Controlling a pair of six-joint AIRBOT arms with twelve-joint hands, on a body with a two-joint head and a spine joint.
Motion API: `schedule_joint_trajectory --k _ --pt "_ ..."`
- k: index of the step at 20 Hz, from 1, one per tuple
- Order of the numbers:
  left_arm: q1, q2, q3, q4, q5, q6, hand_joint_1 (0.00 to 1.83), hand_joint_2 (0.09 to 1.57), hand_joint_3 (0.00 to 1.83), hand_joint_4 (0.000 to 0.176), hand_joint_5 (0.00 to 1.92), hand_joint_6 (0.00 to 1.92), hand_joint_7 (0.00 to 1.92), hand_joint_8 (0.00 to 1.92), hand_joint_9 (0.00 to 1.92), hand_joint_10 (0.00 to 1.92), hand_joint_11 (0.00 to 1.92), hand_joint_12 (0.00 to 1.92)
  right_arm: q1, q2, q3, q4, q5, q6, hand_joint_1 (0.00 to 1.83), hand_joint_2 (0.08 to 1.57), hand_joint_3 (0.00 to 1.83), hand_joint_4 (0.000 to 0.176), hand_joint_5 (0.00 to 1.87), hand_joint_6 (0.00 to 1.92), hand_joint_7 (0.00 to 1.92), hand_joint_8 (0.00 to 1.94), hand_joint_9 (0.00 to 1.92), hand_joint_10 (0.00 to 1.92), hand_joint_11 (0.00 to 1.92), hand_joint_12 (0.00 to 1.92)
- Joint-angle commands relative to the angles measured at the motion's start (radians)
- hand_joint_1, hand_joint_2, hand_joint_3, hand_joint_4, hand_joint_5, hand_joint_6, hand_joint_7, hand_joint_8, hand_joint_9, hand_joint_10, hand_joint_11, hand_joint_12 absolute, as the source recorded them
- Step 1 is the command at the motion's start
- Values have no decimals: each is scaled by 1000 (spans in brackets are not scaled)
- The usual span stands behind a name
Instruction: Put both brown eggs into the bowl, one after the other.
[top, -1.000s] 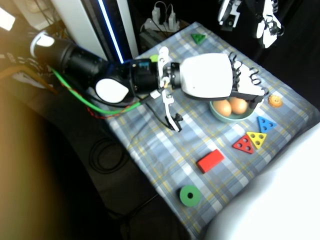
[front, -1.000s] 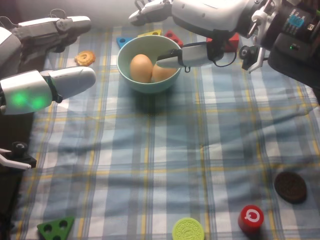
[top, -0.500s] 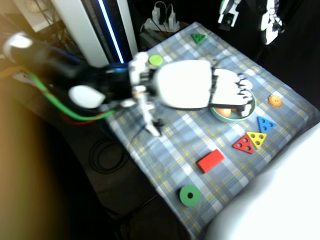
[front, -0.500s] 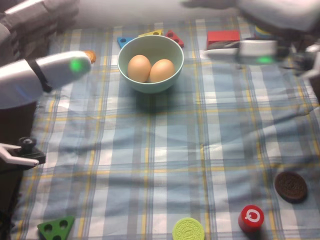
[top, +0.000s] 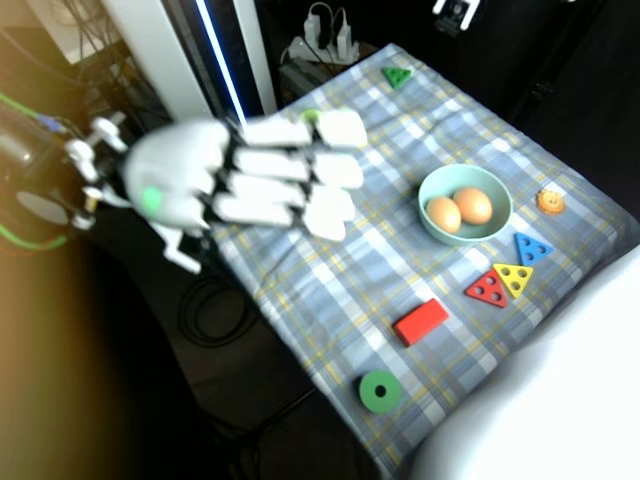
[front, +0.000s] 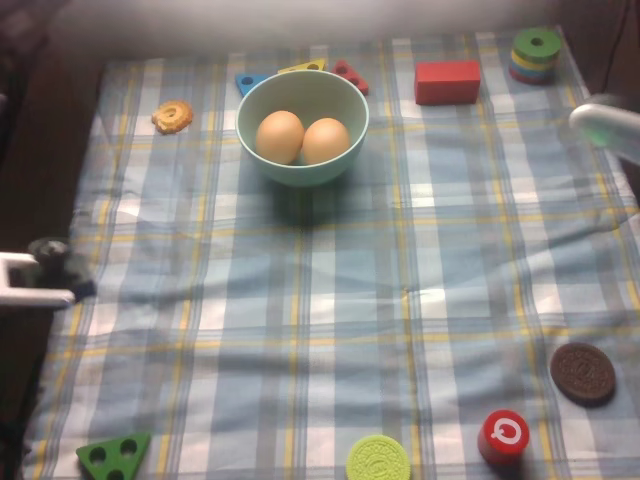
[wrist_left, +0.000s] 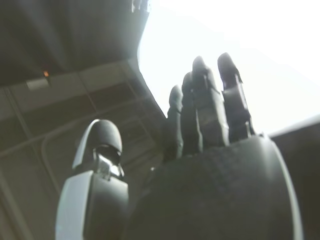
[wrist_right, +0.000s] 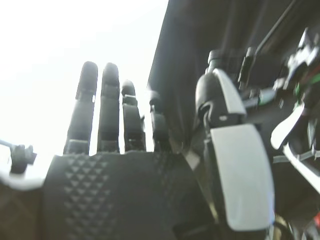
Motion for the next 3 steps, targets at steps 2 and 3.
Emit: schedule_joint_trajectory --k 2,3 --pt "0 -37 42 -21 -191 -142 178 1361 0 174 311 20 207 2 184 0 0 32 -8 18 -24 6 199 -1 620 1151 4 130 367 25 145 38 384 22 94 717" --pt "17 -28 39 -43 -224 -198 315 1336 0 125 329 9 308 8 325 22 31 29 11 19 -34 -32 199 -3 605 1183 5 71 556 31 348 31 383 4 18 576"
